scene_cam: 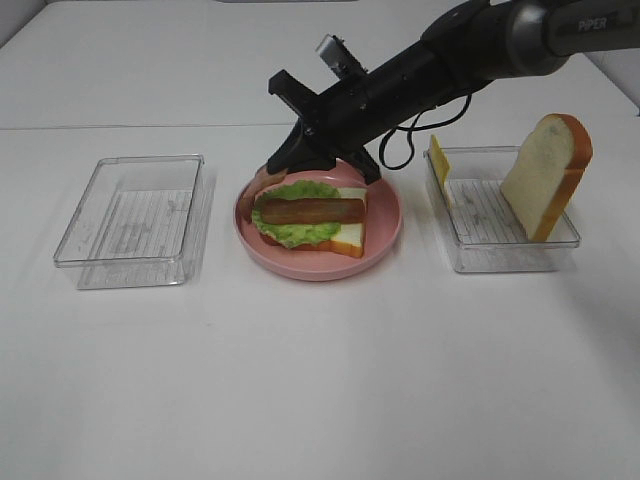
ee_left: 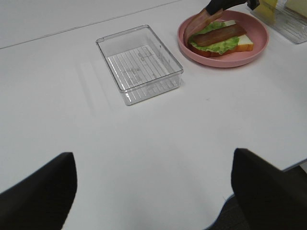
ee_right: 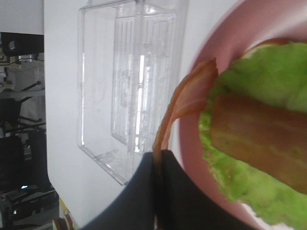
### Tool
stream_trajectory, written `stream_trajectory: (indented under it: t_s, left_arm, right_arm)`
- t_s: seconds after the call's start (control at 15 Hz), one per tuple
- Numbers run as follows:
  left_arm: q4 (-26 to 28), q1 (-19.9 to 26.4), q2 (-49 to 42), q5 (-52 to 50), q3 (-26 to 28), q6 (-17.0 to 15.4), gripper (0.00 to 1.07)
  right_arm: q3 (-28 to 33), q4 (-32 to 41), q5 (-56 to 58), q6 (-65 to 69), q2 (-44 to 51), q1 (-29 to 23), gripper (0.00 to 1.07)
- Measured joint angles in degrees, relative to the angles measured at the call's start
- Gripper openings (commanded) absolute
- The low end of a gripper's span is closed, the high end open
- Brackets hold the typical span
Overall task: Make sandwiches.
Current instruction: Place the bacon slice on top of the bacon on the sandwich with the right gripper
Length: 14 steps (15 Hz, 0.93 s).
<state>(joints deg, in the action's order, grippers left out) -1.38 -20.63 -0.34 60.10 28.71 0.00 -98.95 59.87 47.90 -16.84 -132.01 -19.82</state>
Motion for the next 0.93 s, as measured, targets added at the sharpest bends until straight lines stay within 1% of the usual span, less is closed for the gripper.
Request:
stream_trajectory:
  t_s: [0.07,0.13,0.2,0.27,0.33,0.53,0.6,0.67,0.8,0.87,0.93]
  left_arm:
    - [0.0,0.0,0.0,0.0,0.0,0.0,0.83]
    - [0.0,0.0,0.0,0.0,0.0,0.0,0.83]
    - [0.0,0.0,0.0,0.0,0.0,0.0,0.83]
    - [0.0,0.0,0.0,0.0,0.0,0.0,0.83]
    - [0.0,0.0,0.0,0.0,0.0,0.0,0.83]
    - [0.0,0.0,0.0,0.0,0.0,0.0,0.83]
    - [0.0,0.0,0.0,0.0,0.0,0.0,0.83]
    - [0.0,0.0,0.0,0.0,0.0,0.0,0.83]
    - [0.0,0.0,0.0,0.0,0.0,0.0,0.83]
    - [0.0,0.0,0.0,0.0,0.0,0.0,0.83]
    - [0.0,0.0,0.0,0.0,0.0,0.0,0.83]
  right_arm:
    - [0.0,-1.6,0.0,0.63,0.46,0.46,0.0]
    - [0.0,-7.51,-0.11,3.44,2.81,1.2,0.0]
    - [0.0,-10.6,0.17,5.44,3.84,1.2,0.0]
    - [0.0,-11.57,0.52,6.25,4.07,1.15,0.0]
    - [0.0,-14.27,1.83,8.02,4.18,1.15,0.0]
    - [0.0,-15.99,2.98,8.88,4.07,1.15,0.0]
    - [0.0,-16.21,3.15,8.94,4.07,1.15,0.09]
    - [0.0,-16.84,3.61,8.94,4.07,1.15,0.22]
    - [0.0,-16.84,4.47,8.94,4.07,1.15,0.57]
    - [0.0,-16.84,4.47,8.94,4.07,1.15,0.64]
    - [0.0,-16.9,4.81,8.94,4.07,1.15,0.76]
